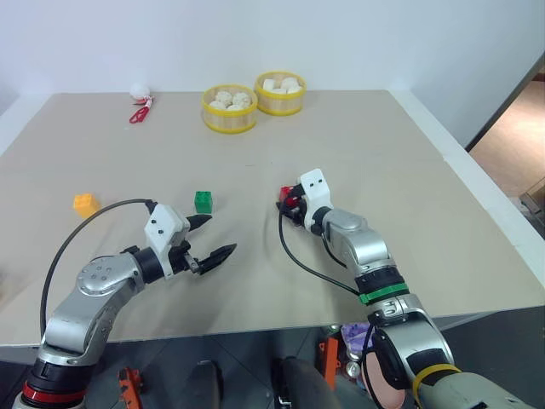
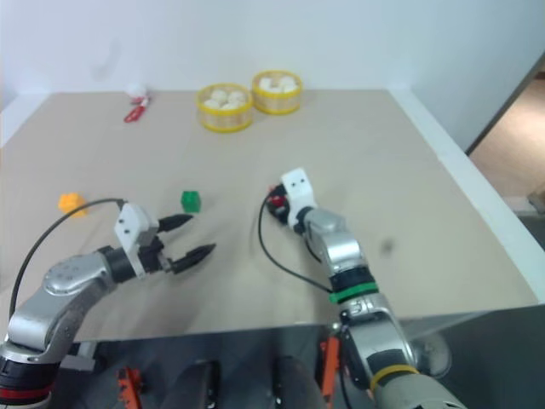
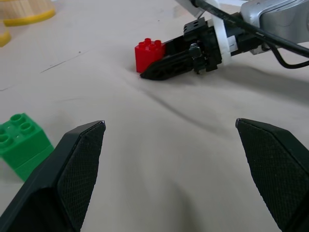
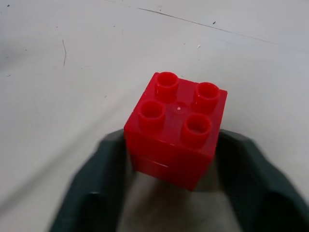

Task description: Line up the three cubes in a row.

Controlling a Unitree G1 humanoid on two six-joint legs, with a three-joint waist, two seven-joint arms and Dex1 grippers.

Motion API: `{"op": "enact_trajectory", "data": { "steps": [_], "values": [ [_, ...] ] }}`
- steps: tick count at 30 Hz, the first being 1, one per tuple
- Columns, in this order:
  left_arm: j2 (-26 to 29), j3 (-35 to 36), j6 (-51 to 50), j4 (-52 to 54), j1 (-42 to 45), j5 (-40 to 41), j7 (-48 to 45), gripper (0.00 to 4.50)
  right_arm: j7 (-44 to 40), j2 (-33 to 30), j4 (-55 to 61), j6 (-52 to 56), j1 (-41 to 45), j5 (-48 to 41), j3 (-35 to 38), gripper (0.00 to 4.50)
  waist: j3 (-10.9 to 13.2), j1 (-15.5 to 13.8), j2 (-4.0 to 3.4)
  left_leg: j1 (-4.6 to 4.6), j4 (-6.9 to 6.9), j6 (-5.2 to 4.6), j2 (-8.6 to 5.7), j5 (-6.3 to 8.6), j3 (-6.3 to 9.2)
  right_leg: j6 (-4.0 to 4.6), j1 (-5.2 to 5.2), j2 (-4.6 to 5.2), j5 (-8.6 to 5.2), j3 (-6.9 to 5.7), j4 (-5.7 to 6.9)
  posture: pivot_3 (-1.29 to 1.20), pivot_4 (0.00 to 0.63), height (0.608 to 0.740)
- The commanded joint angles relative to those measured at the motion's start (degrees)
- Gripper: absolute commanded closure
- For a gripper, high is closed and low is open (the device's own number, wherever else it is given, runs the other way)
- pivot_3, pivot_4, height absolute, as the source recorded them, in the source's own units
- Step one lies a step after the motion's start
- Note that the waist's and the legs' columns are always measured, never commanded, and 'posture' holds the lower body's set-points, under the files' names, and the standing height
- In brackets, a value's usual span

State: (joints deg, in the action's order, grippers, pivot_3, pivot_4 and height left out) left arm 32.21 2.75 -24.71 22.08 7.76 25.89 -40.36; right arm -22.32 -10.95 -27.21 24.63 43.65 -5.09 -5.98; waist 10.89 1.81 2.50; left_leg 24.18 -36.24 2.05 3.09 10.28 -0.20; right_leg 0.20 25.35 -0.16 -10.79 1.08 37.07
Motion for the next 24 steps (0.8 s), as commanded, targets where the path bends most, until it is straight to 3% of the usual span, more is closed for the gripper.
{"op": "enact_trajectory", "data": {
  "steps": [1,6,9,13,16,20,24],
  "values": [
    [0.89,3.09,1.56,2.34,-0.74,0.65,-0.1,0.0,-0.33,-0.64,-0.23,-1.59,1.97,0.12,1.53,3.29,0.0,0.01,0.0,0.0,0.0,0.0,0.0,0.0,0.0,0.0,0.0,0.0,0.0,0.0,0.0,0.0,0.15,0.74],
    [2.97,6.66,0.84,1.75,-2.07,3.3,-2.86,0.0,-5.35,-1.72,0.49,-4.41,1.81,-0.21,0.41,3.29,0.01,0.02,-0.01,0.0,0.03,0.0,0.03,0.0,0.01,0.02,0.02,-0.03,-0.01,-0.01,0.0,0.0,0.15,0.74],
    [4.67,8.78,-0.95,0.9,-2.61,6.32,-5.17,0.0,-12.82,-3.76,3.03,-8.48,0.93,-1.34,-0.47,3.29,0.02,0.02,-0.03,0.0,0.03,0.0,0.02,0.0,0.0,0.03,0.03,-0.02,-0.02,-0.01,0.0,0.0,0.15,0.74],
    [7.95,10.15,-1.42,-0.16,-3.86,7.96,-9.44,0.0,-36.94,-12.03,14.39,-11.07,-4.24,-8.48,-3.82,3.29,0.03,-0.18,-0.05,0.02,0.08,0.0,0.02,0.01,0.0,0.07,0.03,0.0,-0.08,-0.03,-0.02,0.0,0.15,0.74],
    [10.01,10.38,-0.55,-0.81,-5.25,7.55,-12.21,0.0,-47.56,-16.79,19.13,-10.44,-6.34,-11.51,-6.08,3.29,0.04,-0.23,-0.05,-0.06,0.2,0.0,0.02,0.04,-0.01,0.12,0.02,0.01,-0.17,-0.05,-0.04,0.0,0.15,0.74],
    [11.27,11.28,0.12,-1.33,-6.6,7.92,-14.7,0.0,-54.77,-19.9,20.68,-11.14,-6.76,-11.7,-8.63,3.29,0.05,-0.02,-0.07,-0.17,0.26,0.01,0.14,0.04,-0.04,0.18,0.03,-0.07,-0.2,-0.06,-0.02,0.0,0.15,0.74],
    [11.23,11.62,0.67,-2.02,-6.17,7.94,-15.56,0.0,-56.69,-19.49,16.49,-15.25,-5.19,-9.34,-9.68,3.29,0.05,-0.04,-0.07,-0.21,0.26,0.01,0.28,0.04,0.01,0.25,0.03,-0.25,-0.22,-0.1,-0.02,0.0,0.15,0.74]
  ]
}}
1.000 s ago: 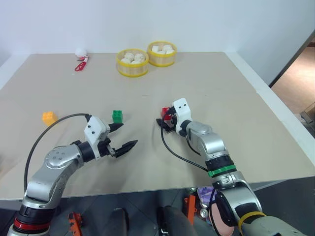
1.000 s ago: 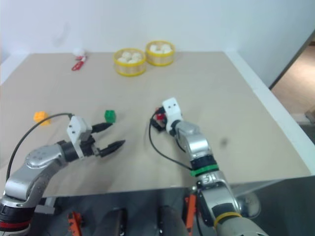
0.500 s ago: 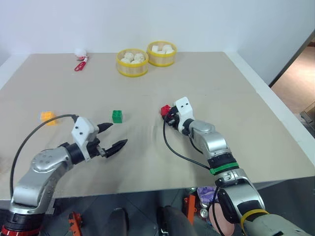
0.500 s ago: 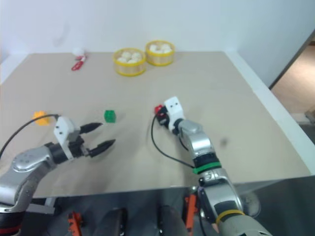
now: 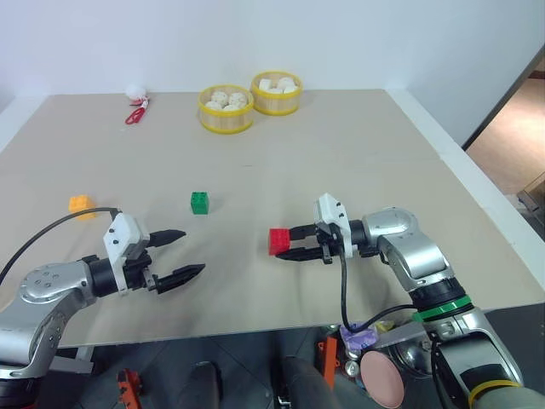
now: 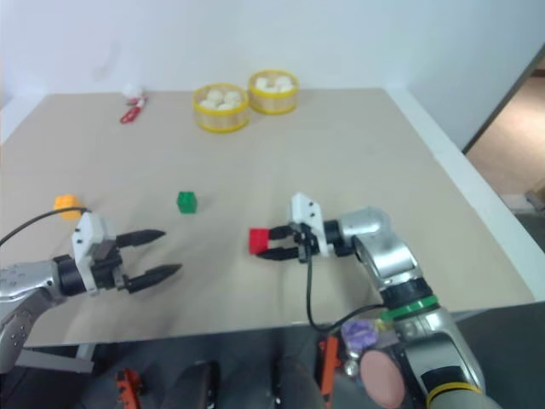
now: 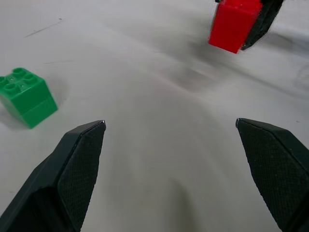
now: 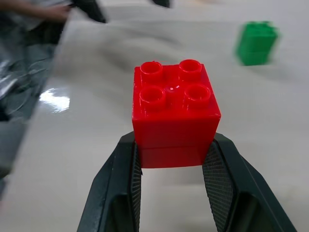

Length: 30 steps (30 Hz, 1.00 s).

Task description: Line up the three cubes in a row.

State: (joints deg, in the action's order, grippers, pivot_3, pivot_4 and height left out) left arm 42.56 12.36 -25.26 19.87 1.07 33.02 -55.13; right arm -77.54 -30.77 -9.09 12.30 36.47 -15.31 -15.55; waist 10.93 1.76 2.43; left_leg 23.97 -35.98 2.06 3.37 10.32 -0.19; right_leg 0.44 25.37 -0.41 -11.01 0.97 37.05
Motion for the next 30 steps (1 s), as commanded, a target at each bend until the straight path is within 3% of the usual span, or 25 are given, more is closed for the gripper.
{"op": "enact_trajectory", "data": {
  "steps": [1,11,30],
  "values": [
    [0.74,1.93,1.49,0.16,0.6,0.72,-0.92,0.0,-1.73,0.69,-3.24,-3.99,2.66,1.34,-0.3,3.29,0.0,0.01,0.0,-0.01,0.0,0.0,0.01,0.0,0.0,0.01,0.0,-0.01,0.0,0.0,0.0,0.0,0.15,0.74],
    [0.38,2.15,2.31,2.88,-1.41,0.59,0.07,0.0,-4.31,6.18,-20.71,-12.93,10.27,4.76,-0.25,3.29,0.0,-0.02,0.0,0.01,0.13,0.03,0.02,0.02,-0.02,0.07,0.01,-0.05,-0.01,0.05,0.01,0.0,0.15,0.74],
    [0.17,3.59,1.66,6.69,-4.47,1.51,3.28,0.0,-7.63,6.06,-31.06,-20.31,12.44,10.49,-0.65,3.29,0.0,-0.1,-0.01,-0.13,0.22,0.06,0.11,0.03,-0.02,0.14,-0.02,-0.18,-0.04,0.09,0.05,0.0,0.15,0.74]
  ]
}}
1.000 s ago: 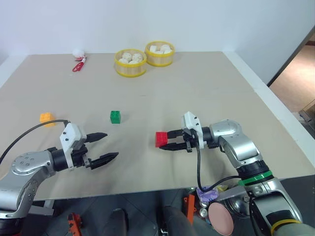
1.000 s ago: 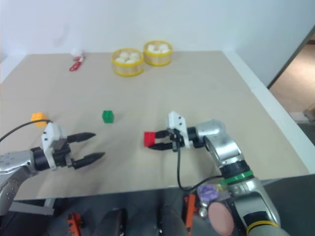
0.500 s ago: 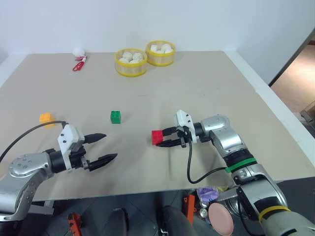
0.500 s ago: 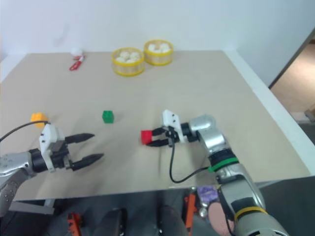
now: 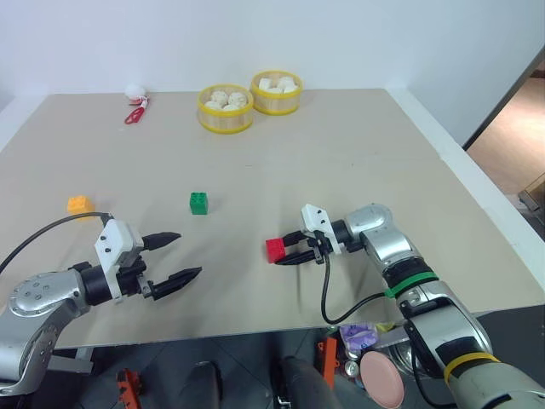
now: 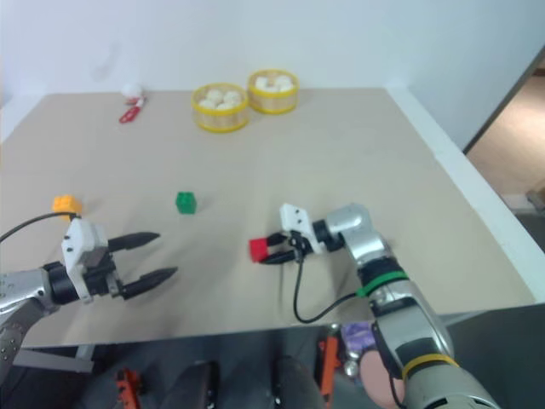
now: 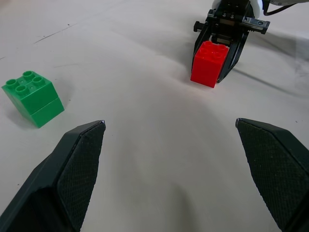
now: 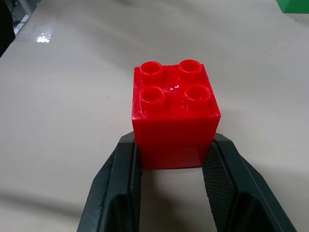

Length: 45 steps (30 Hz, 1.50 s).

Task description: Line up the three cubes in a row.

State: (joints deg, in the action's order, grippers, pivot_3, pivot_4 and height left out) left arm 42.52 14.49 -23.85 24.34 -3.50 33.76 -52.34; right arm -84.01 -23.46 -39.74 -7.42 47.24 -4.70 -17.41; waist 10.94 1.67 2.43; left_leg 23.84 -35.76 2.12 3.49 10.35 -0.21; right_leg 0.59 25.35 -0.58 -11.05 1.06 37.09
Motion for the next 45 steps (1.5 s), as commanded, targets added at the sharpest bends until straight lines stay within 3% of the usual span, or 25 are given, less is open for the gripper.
{"op": "enact_trajectory", "data": {
  "steps": [1,18,20,27,39,45],
  "values": [
    [0.18,1.35,0.27,2.17,0.19,0.79,0.57,0.0,-1.08,-1.69,-0.59,-0.49,1.84,-0.11,1.54,3.29,0.0,0.0,0.0,0.0,0.0,0.0,0.0,0.0,0.0,0.0,0.0,0.0,0.0,0.0,0.0,0.0,0.15,0.74],
    [-0.04,0.28,0.44,0.82,2.16,0.52,0.6,0.0,0.68,-3.14,-4.41,-2.31,2.5,1.06,1.79,3.29,0.0,-0.02,0.0,-0.1,-0.04,0.0,-0.01,0.0,-0.04,0.01,-0.1,0.0,0.02,0.06,0.01,0.0,0.15,0.74],
    [-0.07,0.26,0.43,0.75,2.28,0.49,0.65,0.0,1.3,-2.97,-5.11,-2.92,2.7,1.38,1.76,2.28,0.0,-0.02,0.0,-0.13,-0.04,0.0,-0.01,0.0,-0.04,0.03,-0.12,0.0,0.03,0.06,0.01,0.0,0.15,0.74],
    [-0.36,0.29,0.72,0.64,2.29,0.15,0.94,0.0,2.65,-2.7,-7.65,-3.41,3.91,2.03,1.57,0.04,0.0,-0.01,0.01,-0.17,-0.03,0.0,-0.01,-0.01,-0.07,0.06,-0.14,0.0,0.06,0.08,0.02,0.0,0.15,0.74],
    [-0.22,0.68,1.07,-1.05,3.35,-0.05,0.35,0.0,-5.42,-7.6,-6.54,-1.69,4.22,2.14,1.91,0.04,0.0,-0.36,0.01,-0.17,0.04,0.0,-0.02,0.0,-0.08,0.09,-0.14,0.0,0.03,0.08,0.01,0.0,0.15,0.74],
    [0.34,1.41,0.83,-4.31,2.85,-2.39,2.15,0.0,-2.72,-12.07,-7.46,-4.65,7.23,3.01,4.2,0.04,0.02,-0.37,-0.02,-0.17,0.03,0.0,-0.03,0.0,-0.08,0.09,-0.13,0.0,0.03,0.09,0.01,0.0,0.15,0.74]
  ]
}}
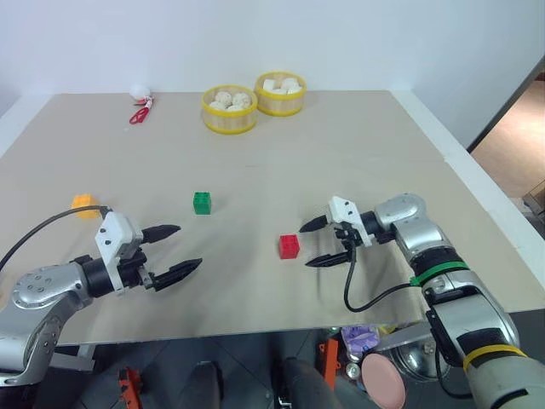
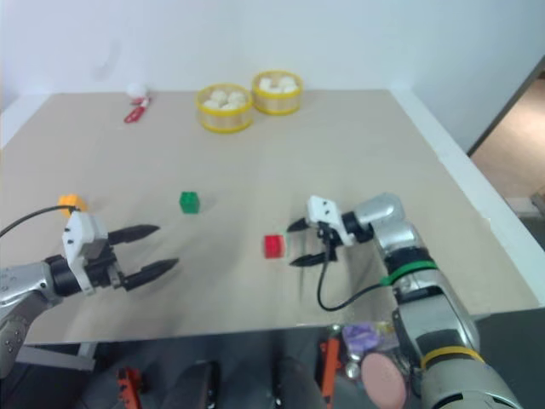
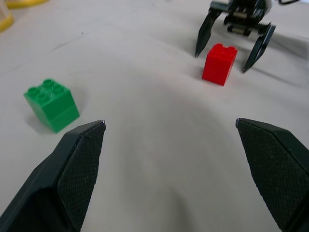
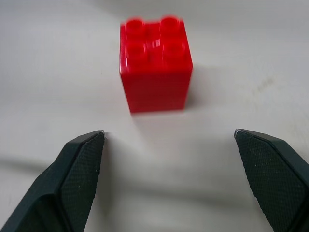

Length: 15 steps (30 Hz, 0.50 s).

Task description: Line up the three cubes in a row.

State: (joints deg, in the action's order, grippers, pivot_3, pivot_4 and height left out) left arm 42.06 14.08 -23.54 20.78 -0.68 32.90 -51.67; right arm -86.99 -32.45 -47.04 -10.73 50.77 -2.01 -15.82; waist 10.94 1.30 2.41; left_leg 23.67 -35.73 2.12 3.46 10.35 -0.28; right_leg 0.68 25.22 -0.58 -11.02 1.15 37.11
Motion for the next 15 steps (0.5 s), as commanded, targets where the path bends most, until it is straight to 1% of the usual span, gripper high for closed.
{"op": "enact_trajectory", "data": {
  "steps": [1,2,4,8,9,12,15],
  "values": [
    [0.54,1.43,0.21,-1.48,0.13,-2.97,3.24,0.0,0.94,-3.97,-0.58,-1.38,5.1,0.12,3.44,0.04,0.04,0.03,-0.06,0.0,0.0,0.0,0.0,0.0,-0.02,0.0,0.01,0.0,0.0,0.01,0.0,0.0,0.15,0.74],
    [0.13,1.07,-0.04,-2.1,0.35,-4.12,4.84,0.0,1.25,-4.78,-1.01,-1.7,6.28,-0.16,4.06,0.04,0.07,0.04,-0.11,0.0,0.0,0.0,0.0,0.0,-0.06,0.0,0.03,0.0,0.01,0.03,0.0,0.0,0.15,0.74],
    [-1.41,0.74,-2.01,-2.4,0.92,-3.79,7.64,0.0,1.29,-6.33,-2.07,-2.51,8.65,-0.49,5.05,0.04,0.08,0.06,-0.13,-0.01,0.01,0.0,0.01,0.0,-0.12,0.0,0.06,0.0,0.02,0.09,0.0,0.0,0.15,0.74],
    [-4.08,-0.55,-6.26,-2.78,2.72,-4.25,12.92,0.0,3.19,-7.0,-4.94,-4.79,12.65,0.07,6.62,0.04,0.06,0.16,-0.09,-0.17,0.14,0.0,0.05,0.0,-0.26,0.0,0.03,-0.03,0.01,0.18,0.0,0.0,0.15,0.74],
    [-4.72,-1.1,-6.96,-3.26,3.38,-5.02,14.47,0.0,4.72,-6.53,-5.71,-5.12,13.79,0.13,7.14,0.04,0.05,0.19,-0.08,-0.18,0.16,0.0,0.06,0.0,-0.26,0.0,0.03,-0.05,0.02,0.19,0.0,0.0,0.15,0.74],
    [-6.7,-2.98,-8.9,-5.06,5.37,-6.73,17.96,0.0,7.66,-3.02,-5.04,-1.27,16.54,-3.12,9.86,0.04,0.05,0.44,-0.09,-0.27,0.22,0.0,0.07,0.0,-0.36,-0.06,0.03,-0.08,0.06,0.31,0.07,0.0,0.15,0.74],
    [-8.17,-4.35,-9.82,-6.77,7.36,-8.49,20.5,0.0,7.87,-0.26,-0.54,1.51,15.21,-5.44,11.03,0.04,0.05,0.54,-0.08,-0.3,0.23,0.0,0.08,0.0,-0.43,-0.27,0.03,-0.08,0.19,0.38,0.11,0.0,0.15,0.74]
  ]
}}
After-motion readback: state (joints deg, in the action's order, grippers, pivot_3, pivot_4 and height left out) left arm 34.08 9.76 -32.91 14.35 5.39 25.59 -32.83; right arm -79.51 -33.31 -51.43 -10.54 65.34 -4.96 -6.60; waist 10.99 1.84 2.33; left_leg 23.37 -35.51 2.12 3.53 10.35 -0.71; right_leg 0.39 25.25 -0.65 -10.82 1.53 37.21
